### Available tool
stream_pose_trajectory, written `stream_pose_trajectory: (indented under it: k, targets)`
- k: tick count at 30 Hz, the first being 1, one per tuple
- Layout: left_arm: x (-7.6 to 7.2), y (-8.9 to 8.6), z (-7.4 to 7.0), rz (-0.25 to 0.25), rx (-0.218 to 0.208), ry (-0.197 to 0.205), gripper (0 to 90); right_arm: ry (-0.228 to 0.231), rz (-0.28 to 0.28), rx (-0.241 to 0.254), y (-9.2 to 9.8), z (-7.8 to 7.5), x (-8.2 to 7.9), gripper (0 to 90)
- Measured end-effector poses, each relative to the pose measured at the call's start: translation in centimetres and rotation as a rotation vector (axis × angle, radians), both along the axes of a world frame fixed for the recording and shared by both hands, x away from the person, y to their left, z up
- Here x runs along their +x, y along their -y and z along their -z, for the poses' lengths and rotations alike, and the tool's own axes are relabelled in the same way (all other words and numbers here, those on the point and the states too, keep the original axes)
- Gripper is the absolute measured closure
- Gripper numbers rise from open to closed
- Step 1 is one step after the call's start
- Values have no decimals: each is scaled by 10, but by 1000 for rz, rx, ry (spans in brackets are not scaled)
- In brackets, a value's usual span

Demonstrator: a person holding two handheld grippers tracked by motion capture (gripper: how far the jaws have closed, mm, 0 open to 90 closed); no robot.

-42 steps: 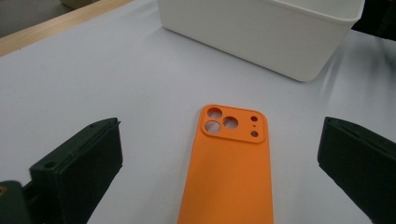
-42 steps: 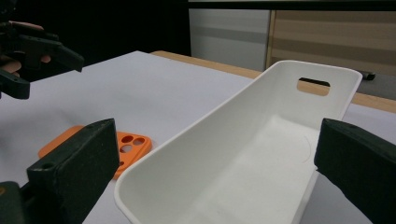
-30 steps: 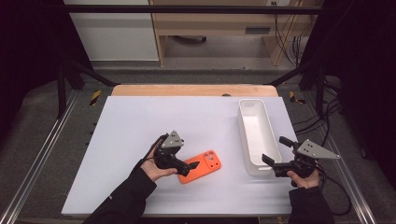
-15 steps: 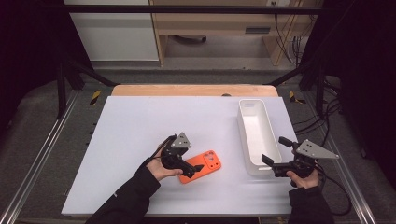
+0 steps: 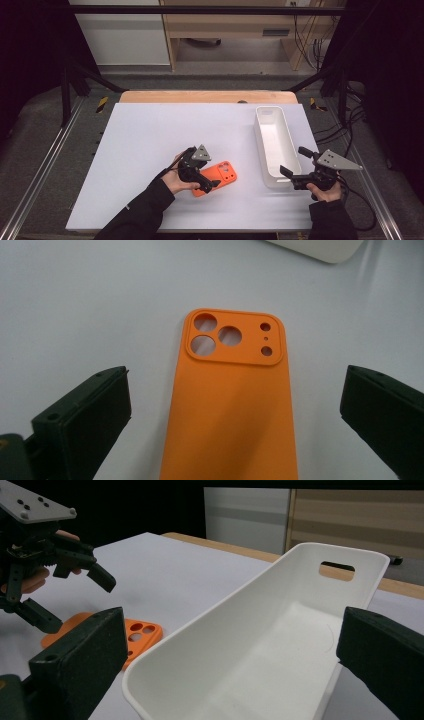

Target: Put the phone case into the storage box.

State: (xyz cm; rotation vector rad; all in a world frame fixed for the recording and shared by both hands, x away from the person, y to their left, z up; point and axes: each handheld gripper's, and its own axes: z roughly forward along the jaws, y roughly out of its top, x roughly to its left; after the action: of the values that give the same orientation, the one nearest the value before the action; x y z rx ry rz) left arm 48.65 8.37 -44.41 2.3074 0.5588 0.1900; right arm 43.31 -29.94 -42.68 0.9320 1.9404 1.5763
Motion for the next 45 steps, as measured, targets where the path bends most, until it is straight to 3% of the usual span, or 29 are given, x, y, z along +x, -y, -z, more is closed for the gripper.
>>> stream_pose_trajectory:
  k: [27,45]
  targets:
    - [6,11,21,7,131,-53,9,-4,1,-6,0,0,0,4]
    - [8,15,27,19,171,-65,67,-4,1,-5,0,0,1,4]
